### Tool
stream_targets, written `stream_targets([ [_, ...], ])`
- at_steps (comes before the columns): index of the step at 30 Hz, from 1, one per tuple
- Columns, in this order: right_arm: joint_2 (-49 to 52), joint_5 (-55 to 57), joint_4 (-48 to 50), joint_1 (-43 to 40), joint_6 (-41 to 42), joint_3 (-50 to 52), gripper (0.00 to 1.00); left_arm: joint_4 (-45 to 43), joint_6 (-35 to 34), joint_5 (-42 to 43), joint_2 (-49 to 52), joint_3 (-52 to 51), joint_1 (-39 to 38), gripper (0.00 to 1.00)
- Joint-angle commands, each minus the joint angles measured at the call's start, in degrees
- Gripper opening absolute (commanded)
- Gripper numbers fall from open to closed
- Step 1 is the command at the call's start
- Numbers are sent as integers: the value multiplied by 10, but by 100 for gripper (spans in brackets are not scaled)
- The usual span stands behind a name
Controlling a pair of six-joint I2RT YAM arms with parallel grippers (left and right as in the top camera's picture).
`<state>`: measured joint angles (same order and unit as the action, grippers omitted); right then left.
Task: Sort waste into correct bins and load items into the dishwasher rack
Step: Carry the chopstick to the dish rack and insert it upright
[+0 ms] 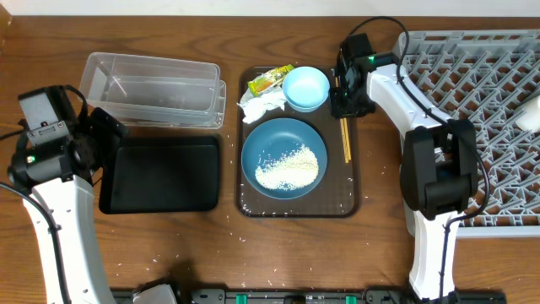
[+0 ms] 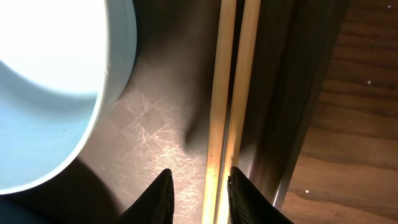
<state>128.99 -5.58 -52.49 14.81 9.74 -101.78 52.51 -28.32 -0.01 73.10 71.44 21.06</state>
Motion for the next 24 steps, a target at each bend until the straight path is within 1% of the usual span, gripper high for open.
stream_targets([
  [1,-12,1,0,5,-12,4,27,2,0,-5,2,12,2,95],
  [11,-5,2,3,18,-13,6,28,2,0,-5,2,12,2,95],
  [14,3,7,4,18,-12,9,25,2,0,-5,2,12,2,95],
  [24,16,21,4,19,-12,12,25,2,0,-5,2,12,2,95],
])
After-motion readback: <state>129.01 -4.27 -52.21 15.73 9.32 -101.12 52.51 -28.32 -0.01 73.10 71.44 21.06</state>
